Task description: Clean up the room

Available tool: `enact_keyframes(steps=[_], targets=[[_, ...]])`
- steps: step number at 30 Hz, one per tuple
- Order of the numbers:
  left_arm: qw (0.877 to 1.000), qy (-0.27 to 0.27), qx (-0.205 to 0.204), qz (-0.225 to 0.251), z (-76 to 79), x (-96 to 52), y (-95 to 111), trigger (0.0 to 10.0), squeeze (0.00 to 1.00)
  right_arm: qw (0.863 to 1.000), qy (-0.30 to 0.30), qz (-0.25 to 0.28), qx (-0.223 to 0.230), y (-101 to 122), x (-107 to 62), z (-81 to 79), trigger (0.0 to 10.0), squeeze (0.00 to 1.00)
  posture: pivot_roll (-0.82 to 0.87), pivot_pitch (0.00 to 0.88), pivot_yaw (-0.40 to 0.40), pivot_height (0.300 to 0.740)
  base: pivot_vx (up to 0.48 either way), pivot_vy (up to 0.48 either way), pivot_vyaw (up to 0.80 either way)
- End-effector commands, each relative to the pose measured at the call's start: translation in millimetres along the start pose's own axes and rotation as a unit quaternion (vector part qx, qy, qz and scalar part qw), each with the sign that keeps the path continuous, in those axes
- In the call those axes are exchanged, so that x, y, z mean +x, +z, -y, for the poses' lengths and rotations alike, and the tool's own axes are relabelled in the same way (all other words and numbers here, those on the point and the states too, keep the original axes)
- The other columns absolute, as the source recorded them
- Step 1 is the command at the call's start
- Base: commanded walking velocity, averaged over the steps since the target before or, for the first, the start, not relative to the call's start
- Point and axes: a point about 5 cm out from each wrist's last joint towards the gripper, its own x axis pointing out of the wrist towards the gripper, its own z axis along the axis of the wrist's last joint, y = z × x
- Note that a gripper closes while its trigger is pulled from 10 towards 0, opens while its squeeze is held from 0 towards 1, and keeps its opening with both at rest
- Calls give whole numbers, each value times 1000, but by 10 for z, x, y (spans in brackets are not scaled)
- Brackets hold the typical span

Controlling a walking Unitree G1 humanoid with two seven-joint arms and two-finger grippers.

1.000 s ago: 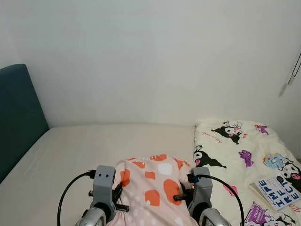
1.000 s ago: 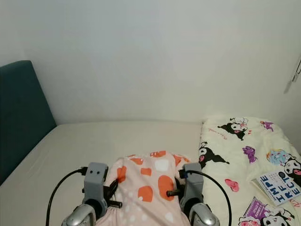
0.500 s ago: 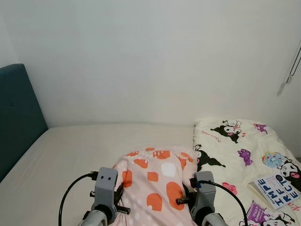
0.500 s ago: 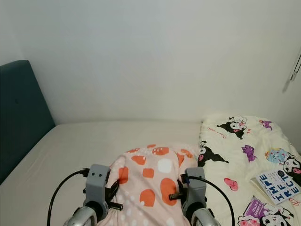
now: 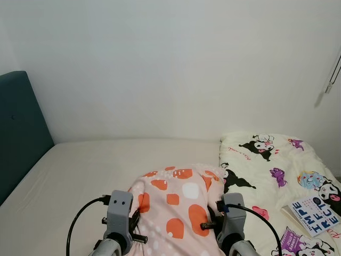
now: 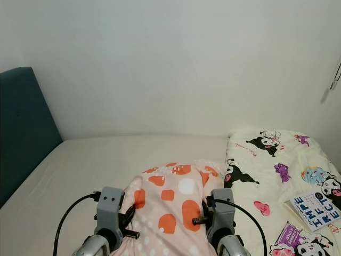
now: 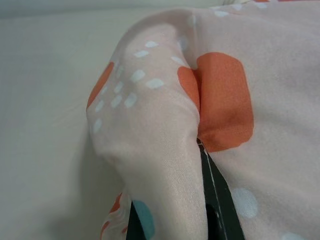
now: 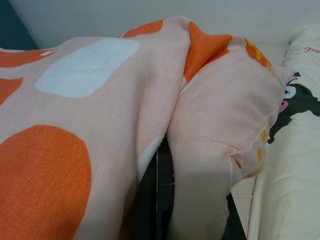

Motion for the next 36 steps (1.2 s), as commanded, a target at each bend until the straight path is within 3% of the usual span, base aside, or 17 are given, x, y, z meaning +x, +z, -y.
enact_keyframes(steps=[1, 23, 36], targets=[[1000, -15, 1, 20, 50, 26, 65, 10000, 0, 1000, 12, 27, -11, 81, 35, -60, 10000, 0, 3, 117, -12, 724, 0, 0, 0], [998, -45, -4, 38, 99, 42, 114, 10000, 0, 999, 5, 31, -10, 94, 32, -38, 10000, 0, -1, 118, -8, 724, 0, 0, 0], [998, -52, -11, 42, 91, 54, 135, 10000, 0, 999, 3, 31, -10, 90, 27, -26, 10000, 0, -3, 120, -8, 724, 0, 404, 0]])
